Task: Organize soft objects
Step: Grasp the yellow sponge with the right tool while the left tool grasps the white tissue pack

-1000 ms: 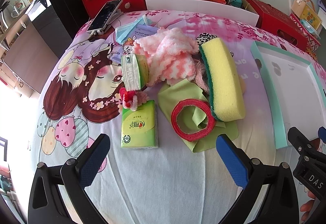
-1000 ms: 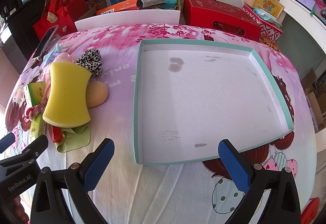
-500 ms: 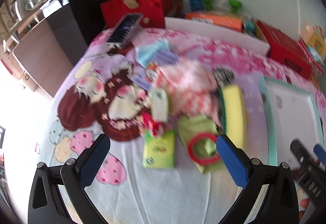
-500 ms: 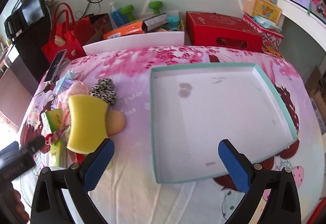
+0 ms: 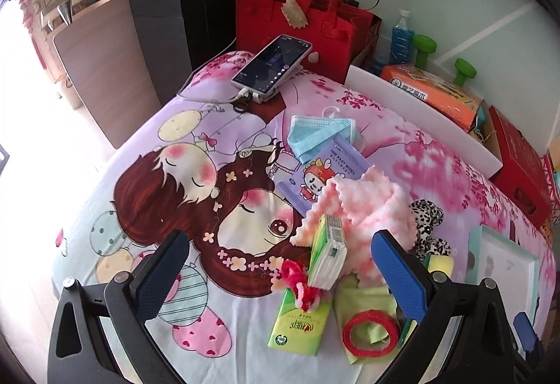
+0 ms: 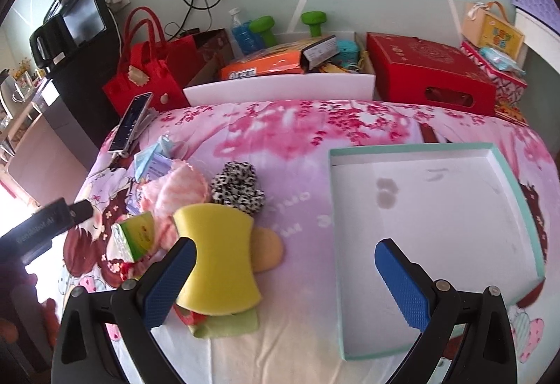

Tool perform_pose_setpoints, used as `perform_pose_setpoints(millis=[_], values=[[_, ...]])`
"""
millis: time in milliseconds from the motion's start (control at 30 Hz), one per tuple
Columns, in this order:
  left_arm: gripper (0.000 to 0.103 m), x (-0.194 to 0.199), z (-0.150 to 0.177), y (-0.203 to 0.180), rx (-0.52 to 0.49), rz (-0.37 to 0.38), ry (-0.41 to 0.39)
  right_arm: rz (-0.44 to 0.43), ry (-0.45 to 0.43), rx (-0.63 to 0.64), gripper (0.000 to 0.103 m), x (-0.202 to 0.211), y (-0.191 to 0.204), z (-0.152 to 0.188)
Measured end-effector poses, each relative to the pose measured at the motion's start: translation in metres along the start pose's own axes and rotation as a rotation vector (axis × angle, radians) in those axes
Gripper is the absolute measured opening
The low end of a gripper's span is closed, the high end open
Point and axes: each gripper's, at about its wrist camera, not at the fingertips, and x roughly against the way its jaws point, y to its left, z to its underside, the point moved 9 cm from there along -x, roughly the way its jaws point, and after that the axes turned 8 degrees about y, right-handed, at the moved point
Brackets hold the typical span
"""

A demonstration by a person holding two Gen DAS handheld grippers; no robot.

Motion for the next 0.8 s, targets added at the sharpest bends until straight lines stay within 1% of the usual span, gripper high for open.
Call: perform_pose_setpoints(millis=[133, 233, 400, 467, 567, 700, 733, 800], values=[[0.103, -0.015, 0.005, 0.003, 0.013, 0.024, 0.024, -0.013, 0.027, 0.027, 0.103, -0.015, 0.011, 0.003], [0.103, -0.029, 0.011, 0.007, 0.012, 0.055, 0.066, -0.023, 0.062, 0.046, 0.103, -0.030, 0.019, 0.010], [0.103, -0.032, 0.018, 0.019, 0.010, 0.061, 0.094, -0.105, 0.104, 0.047, 0.103, -0.048, 0.039, 0.022], [0.103, -0.032, 0.020, 0.019, 0.006, 0.080, 0.107, -0.113, 0.117, 0.054, 0.103, -0.053, 0.044, 0.026], [0.103, -0.033, 0.023, 0.014, -0.007, 0.095, 0.122, -0.112, 0.121, 0.053, 0.103, -0.059, 0.046, 0.030], [0.103, -0.035, 0.024, 0.003, -0.045, 0.099, 0.118, -0.118, 0.138, 0.036, 0.103, -0.067, 0.044, 0.034], [0.102, -0.036, 0.025, 0.000, -0.048, 0.104, 0.117, -0.113, 0.138, 0.037, 0.103, -0.068, 0.043, 0.034], [0.097, -0.038, 0.024, -0.005, -0.044, 0.128, 0.120, -0.117, 0.139, 0.031, 0.103, -0.070, 0.043, 0.034]])
